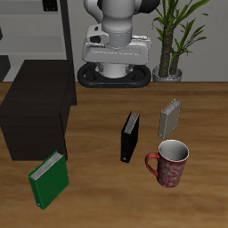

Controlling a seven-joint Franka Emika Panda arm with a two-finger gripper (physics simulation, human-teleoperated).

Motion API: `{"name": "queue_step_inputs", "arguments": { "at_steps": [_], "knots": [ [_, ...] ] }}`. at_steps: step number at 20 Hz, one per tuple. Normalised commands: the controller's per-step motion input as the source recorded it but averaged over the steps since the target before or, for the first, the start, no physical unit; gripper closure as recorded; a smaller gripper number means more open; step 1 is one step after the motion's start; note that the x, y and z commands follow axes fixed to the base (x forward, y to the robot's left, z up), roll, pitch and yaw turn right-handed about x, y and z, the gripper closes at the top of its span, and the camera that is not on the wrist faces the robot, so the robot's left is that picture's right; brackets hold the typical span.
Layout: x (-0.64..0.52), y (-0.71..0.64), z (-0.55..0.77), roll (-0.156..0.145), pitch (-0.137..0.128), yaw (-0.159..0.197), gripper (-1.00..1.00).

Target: Place the green book upright on top of the shelf

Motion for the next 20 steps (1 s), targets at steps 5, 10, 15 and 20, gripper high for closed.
{"name": "queue_step_inputs", "arguments": {
  "at_steps": [5,10,15,20],
  "knots": [
    [0.03,0.0,-0.02,0.02,0.005,0.013,-1.0],
    [0.2,-0.15,0.11,0.08,0.0,-0.015,-1.0],
    [0.28,-0.29,0.21,-0.022,-0.032,0.008,-1.0],
    [0.28,-0.25,0.13,-0.004,-0.004,0.0,-1.0]
  ]
}}
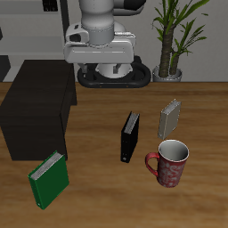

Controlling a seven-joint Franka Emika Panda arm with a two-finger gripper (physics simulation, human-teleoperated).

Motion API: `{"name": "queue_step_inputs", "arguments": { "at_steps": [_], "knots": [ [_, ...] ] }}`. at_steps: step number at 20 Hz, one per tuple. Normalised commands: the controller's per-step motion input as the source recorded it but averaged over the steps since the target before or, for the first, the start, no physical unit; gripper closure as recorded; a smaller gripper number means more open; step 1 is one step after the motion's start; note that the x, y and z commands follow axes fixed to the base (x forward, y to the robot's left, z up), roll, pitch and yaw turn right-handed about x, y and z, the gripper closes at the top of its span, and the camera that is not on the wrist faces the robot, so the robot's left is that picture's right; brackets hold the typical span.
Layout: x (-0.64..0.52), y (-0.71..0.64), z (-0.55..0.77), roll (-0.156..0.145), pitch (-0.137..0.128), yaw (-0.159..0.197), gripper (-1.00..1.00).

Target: Place the green book upright on top of the shelf

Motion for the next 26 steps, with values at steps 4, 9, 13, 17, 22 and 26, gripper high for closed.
{"name": "queue_step_inputs", "arguments": {
  "at_steps": [4,9,13,17,22,26],
  "knots": [
    [0.35,-0.25,0.09,-0.023,-0.032,0.011,-1.0],
    [0.37,-0.23,0.04,-0.014,-0.016,0.025,-1.0],
    [0.26,-0.19,0.03,0.003,0.006,-0.046,-1.0],
    [0.31,-0.23,0.06,0.017,-0.02,0.02,-1.0],
    [0.27,-0.14,0.0,0.038,-0.011,0.073,-1.0],
    [0.27,-0.19,-0.01,0.044,-0.005,-0.012,-1.0]
  ]
}}
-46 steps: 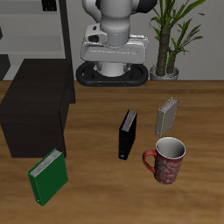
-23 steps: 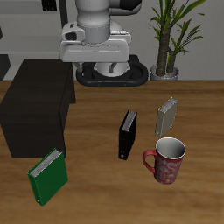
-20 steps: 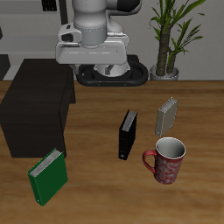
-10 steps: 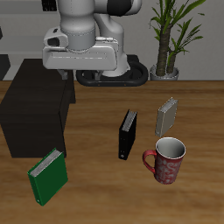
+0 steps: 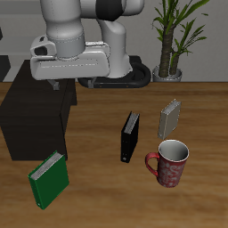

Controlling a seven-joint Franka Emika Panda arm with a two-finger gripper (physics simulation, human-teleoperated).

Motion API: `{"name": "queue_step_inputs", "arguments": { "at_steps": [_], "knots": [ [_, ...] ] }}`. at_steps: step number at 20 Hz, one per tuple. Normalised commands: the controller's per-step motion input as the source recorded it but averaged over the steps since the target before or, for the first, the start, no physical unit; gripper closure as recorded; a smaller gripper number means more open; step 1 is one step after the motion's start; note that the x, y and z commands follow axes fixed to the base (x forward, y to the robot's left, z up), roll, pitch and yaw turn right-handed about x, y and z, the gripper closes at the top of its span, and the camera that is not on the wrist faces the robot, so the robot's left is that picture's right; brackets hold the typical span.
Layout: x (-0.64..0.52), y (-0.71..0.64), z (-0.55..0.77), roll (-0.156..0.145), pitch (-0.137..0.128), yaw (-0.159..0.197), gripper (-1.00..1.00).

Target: Place the green book upright on top of the shelf

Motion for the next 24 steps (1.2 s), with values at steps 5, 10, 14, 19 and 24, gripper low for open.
{"name": "queue_step_inputs", "arguments": {
  "at_steps": [5,10,14,19,24],
  "knots": [
    [0.26,-0.25,-0.03,-0.007,-0.016,-0.01,-1.0],
    [0.25,-0.31,-0.01,-0.015,-0.036,-0.05,-1.0],
    [0.12,-0.21,0.04,0.028,-0.058,-0.069,-1.0],
    [0.26,-0.13,-0.1,0.008,-0.002,0.003,-1.0],
    [0.19,-0.07,-0.17,0.031,-0.013,0.053,-1.0]
  ]
}}
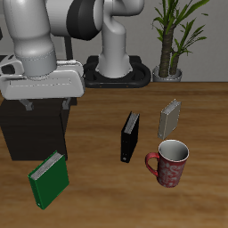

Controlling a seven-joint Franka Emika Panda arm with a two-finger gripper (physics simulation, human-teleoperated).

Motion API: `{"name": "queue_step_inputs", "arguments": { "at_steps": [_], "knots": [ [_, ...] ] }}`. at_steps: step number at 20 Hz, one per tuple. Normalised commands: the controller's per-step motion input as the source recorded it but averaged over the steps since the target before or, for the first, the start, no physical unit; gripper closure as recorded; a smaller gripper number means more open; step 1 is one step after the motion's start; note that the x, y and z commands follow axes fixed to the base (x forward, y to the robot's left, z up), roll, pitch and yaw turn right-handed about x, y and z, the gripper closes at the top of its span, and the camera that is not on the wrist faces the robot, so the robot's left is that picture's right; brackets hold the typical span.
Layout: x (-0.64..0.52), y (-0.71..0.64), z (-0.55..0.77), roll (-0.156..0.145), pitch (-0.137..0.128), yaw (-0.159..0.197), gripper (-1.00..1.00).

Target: Place the green book upright on top of the shelf

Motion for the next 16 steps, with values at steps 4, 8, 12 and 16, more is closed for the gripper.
{"name": "queue_step_inputs", "arguments": {
  "at_steps": [4,8,12,16],
  "knots": [
    [0.14,-0.1,-0.09,0.001,-0.022,-0.006,-1.0],
    [0.15,-0.18,-0.17,-0.042,-0.035,-0.077,-1.0],
    [0.13,-0.07,-0.16,-0.053,-0.016,-0.012,-1.0],
    [0.14,0.04,-0.2,-0.006,-0.013,-0.062,-1.0]
  ]
}}
